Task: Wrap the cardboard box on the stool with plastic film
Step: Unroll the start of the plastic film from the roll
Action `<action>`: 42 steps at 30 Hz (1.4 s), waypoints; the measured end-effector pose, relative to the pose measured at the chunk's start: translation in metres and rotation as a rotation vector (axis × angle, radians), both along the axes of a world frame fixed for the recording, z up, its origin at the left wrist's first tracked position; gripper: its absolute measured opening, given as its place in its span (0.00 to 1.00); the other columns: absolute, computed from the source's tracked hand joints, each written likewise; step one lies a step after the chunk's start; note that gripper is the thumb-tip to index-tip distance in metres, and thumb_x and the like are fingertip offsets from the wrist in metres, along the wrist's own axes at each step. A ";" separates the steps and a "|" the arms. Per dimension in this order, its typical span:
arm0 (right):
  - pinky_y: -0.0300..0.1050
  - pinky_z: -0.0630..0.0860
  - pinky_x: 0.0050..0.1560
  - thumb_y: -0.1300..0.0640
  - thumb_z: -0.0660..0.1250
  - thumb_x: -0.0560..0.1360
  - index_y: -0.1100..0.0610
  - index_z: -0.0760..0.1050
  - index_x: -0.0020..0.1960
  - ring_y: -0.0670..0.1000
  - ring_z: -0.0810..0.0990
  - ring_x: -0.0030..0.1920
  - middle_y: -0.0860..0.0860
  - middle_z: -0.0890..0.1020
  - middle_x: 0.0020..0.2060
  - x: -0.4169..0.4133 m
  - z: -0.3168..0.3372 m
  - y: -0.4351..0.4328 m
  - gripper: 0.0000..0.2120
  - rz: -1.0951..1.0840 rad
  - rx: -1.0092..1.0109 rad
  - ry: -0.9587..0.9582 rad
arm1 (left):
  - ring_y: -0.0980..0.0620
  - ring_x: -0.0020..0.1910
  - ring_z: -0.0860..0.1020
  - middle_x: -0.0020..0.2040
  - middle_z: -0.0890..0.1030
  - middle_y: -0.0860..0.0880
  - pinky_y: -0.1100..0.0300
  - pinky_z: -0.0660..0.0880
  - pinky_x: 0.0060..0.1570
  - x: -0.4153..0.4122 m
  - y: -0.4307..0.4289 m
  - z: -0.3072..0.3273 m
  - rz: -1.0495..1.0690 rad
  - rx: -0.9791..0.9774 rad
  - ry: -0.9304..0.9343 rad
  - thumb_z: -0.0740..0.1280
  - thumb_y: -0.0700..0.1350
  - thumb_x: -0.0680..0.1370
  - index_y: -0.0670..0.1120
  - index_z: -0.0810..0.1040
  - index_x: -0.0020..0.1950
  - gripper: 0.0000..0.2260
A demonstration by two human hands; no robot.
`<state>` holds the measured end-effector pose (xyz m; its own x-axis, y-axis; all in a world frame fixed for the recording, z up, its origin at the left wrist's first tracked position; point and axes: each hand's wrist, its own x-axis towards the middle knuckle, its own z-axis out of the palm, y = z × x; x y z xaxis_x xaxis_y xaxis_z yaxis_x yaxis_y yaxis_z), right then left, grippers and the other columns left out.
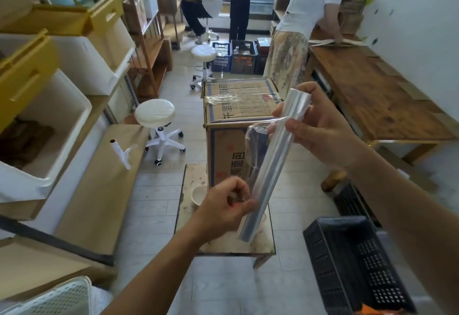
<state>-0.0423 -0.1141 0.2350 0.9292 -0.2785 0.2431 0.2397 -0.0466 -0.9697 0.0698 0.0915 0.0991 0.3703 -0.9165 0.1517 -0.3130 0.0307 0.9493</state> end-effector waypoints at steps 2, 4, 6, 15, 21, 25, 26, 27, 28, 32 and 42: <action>0.56 0.81 0.49 0.63 0.68 0.74 0.55 0.59 0.62 0.62 0.83 0.51 0.60 0.77 0.53 -0.002 0.003 -0.003 0.23 0.007 0.013 -0.004 | 0.45 0.42 0.79 0.43 0.78 0.45 0.48 0.81 0.41 0.001 0.002 -0.003 -0.016 -0.005 0.086 0.71 0.44 0.77 0.45 0.77 0.47 0.05; 0.55 0.82 0.49 0.65 0.66 0.75 0.55 0.59 0.62 0.61 0.83 0.51 0.58 0.78 0.52 -0.004 0.004 -0.006 0.22 0.012 0.011 0.005 | 0.31 0.43 0.76 0.44 0.77 0.38 0.33 0.77 0.43 0.002 0.004 -0.005 -0.035 -0.030 0.173 0.69 0.47 0.78 0.43 0.77 0.47 0.07; 0.54 0.82 0.50 0.64 0.68 0.76 0.55 0.59 0.62 0.62 0.83 0.52 0.56 0.78 0.52 -0.006 0.005 -0.010 0.23 0.043 0.025 0.014 | 0.29 0.43 0.74 0.45 0.76 0.36 0.31 0.75 0.45 0.000 0.004 -0.005 -0.003 -0.083 0.248 0.67 0.49 0.78 0.43 0.75 0.47 0.09; 0.53 0.81 0.51 0.56 0.77 0.72 0.53 0.59 0.60 0.63 0.82 0.55 0.56 0.76 0.53 -0.012 0.007 -0.020 0.29 0.049 0.089 0.012 | 0.40 0.31 0.72 0.34 0.73 0.43 0.50 0.74 0.31 -0.015 -0.002 0.002 0.225 -0.207 0.213 0.60 0.44 0.82 0.41 0.70 0.46 0.08; 0.50 0.81 0.49 0.68 0.64 0.76 0.54 0.61 0.59 0.60 0.82 0.52 0.57 0.75 0.52 -0.019 0.007 -0.029 0.18 -0.033 -0.061 0.018 | 0.55 0.24 0.68 0.27 0.71 0.54 0.58 0.69 0.24 -0.005 0.005 0.003 0.184 -0.191 0.200 0.61 0.44 0.83 0.41 0.71 0.47 0.08; 0.48 0.82 0.49 0.67 0.63 0.78 0.54 0.62 0.59 0.56 0.83 0.50 0.55 0.76 0.51 -0.037 0.024 -0.049 0.16 -0.121 -0.086 -0.020 | 0.53 0.24 0.69 0.27 0.71 0.53 0.52 0.71 0.29 0.018 0.022 -0.013 0.264 -0.121 0.267 0.61 0.41 0.83 0.39 0.74 0.48 0.07; 0.48 0.82 0.49 0.66 0.64 0.79 0.55 0.62 0.60 0.56 0.84 0.50 0.54 0.76 0.51 -0.039 0.026 -0.051 0.16 -0.125 -0.051 -0.031 | 0.52 0.26 0.71 0.29 0.73 0.52 0.49 0.73 0.31 0.020 0.023 -0.014 0.259 -0.105 0.243 0.62 0.42 0.82 0.40 0.75 0.50 0.07; 0.49 0.82 0.49 0.64 0.66 0.78 0.56 0.61 0.61 0.56 0.84 0.50 0.54 0.76 0.52 -0.040 0.028 -0.052 0.18 -0.130 -0.027 -0.038 | 0.48 0.30 0.75 0.33 0.77 0.50 0.48 0.76 0.33 0.019 0.022 -0.013 0.242 -0.093 0.225 0.63 0.44 0.81 0.41 0.77 0.52 0.07; 0.51 0.83 0.50 0.62 0.68 0.77 0.55 0.60 0.63 0.57 0.84 0.50 0.54 0.76 0.52 -0.038 0.029 -0.051 0.21 -0.124 -0.018 -0.046 | 0.47 0.35 0.78 0.37 0.79 0.49 0.49 0.79 0.36 0.015 0.019 -0.010 0.214 -0.091 0.235 0.64 0.44 0.80 0.42 0.78 0.54 0.08; 0.58 0.83 0.52 0.63 0.67 0.76 0.54 0.58 0.65 0.58 0.83 0.51 0.54 0.77 0.52 -0.028 0.028 -0.045 0.24 -0.130 -0.026 -0.043 | 0.52 0.49 0.83 0.48 0.82 0.49 0.58 0.82 0.47 -0.008 -0.001 0.004 0.094 -0.066 0.282 0.70 0.42 0.78 0.43 0.76 0.64 0.15; 0.63 0.80 0.57 0.59 0.74 0.75 0.53 0.59 0.63 0.61 0.81 0.52 0.57 0.75 0.52 -0.021 0.015 -0.041 0.27 -0.072 -0.010 -0.054 | 0.47 0.54 0.82 0.54 0.84 0.49 0.55 0.82 0.44 -0.039 -0.020 0.003 0.143 -0.005 0.662 0.72 0.44 0.76 0.47 0.82 0.62 0.15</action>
<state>-0.0636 -0.1556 0.2505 0.8921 -0.3417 0.2956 0.2874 -0.0756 -0.9548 0.0305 0.0714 0.1025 0.5045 -0.8512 -0.1447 0.3334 0.0374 0.9421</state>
